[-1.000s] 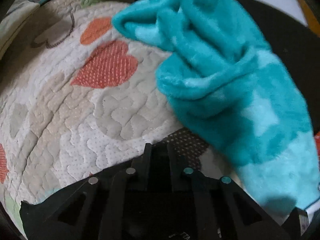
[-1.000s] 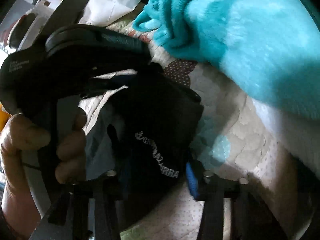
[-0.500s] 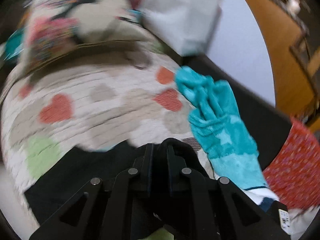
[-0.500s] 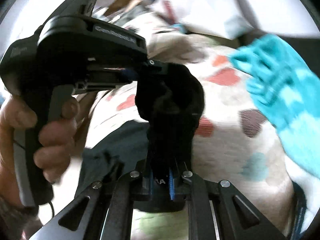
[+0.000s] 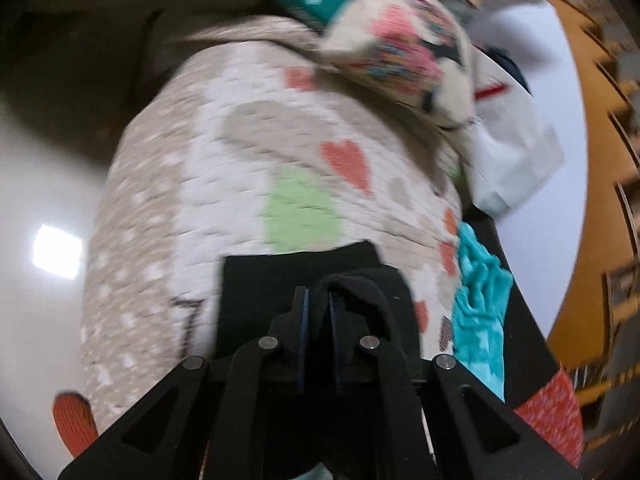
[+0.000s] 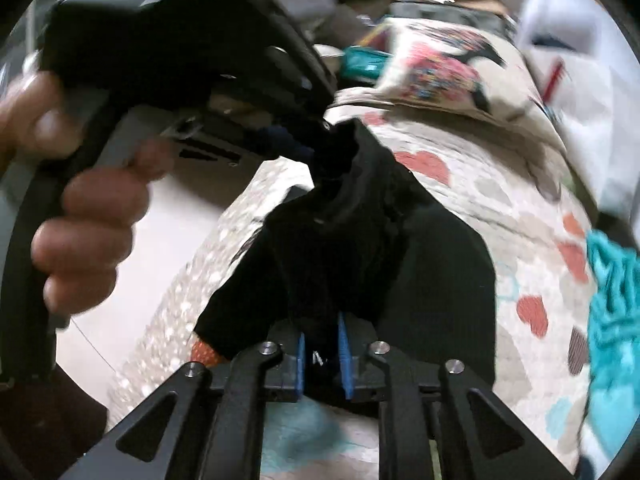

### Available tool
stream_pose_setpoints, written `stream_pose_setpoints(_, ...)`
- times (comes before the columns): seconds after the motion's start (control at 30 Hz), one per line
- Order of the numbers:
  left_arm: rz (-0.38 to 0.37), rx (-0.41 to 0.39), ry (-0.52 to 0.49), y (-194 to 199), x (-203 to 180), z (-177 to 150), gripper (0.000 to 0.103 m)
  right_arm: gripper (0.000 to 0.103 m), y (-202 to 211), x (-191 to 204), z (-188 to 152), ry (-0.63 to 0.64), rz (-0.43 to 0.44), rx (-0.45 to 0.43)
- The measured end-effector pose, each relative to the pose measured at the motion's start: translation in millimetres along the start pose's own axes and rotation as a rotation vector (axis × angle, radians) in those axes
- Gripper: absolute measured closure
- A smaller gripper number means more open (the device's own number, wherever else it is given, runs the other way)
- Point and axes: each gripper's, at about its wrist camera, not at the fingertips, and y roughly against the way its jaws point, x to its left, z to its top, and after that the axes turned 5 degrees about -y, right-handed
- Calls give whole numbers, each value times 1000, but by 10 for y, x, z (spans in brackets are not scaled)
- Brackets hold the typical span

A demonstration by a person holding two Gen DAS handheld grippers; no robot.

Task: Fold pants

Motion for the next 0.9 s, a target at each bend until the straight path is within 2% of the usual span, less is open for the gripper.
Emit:
stream_pose_setpoints(0.07,-3,-1,41,9,165,-48,94,71,0,93,-58,16,33,-1)
stream_pose_setpoints(0.2,-1,-8,72,46,268,-81,94,70,-31,238,-106,44,45,6)
stream_pose_setpoints(0.3,37,-21,69,85,279,-58,94,70,-81,302,-86,48,41,4)
stream_pose_setpoints(0.43,80,-14,138,66,454,-4,94,67,-102,342,-19,46,56,3)
stream_pose_setpoints(0.47,89,-5,163,43,516,4,94,63,-93,376,-24,47,80,7)
stream_pose_setpoints(0.5,102,3,185,22,569,10,94,53,-89,403,-34,51,98,16)
stream_pose_setpoints(0.57,137,20,228,0,675,-5,94,40,-49,501,-91,78,115,23)
stream_pose_setpoints(0.67,176,4,259,93,728,-26,94,39,75,517,-167,92,151,26)
stream_pose_setpoints(0.8,215,-83,198,349,566,-11,94,39,354,231,-254,24,235,49)
stream_pose_setpoints(0.9,186,-137,101,456,307,-33,94,39,603,-144,-275,-67,210,-5)
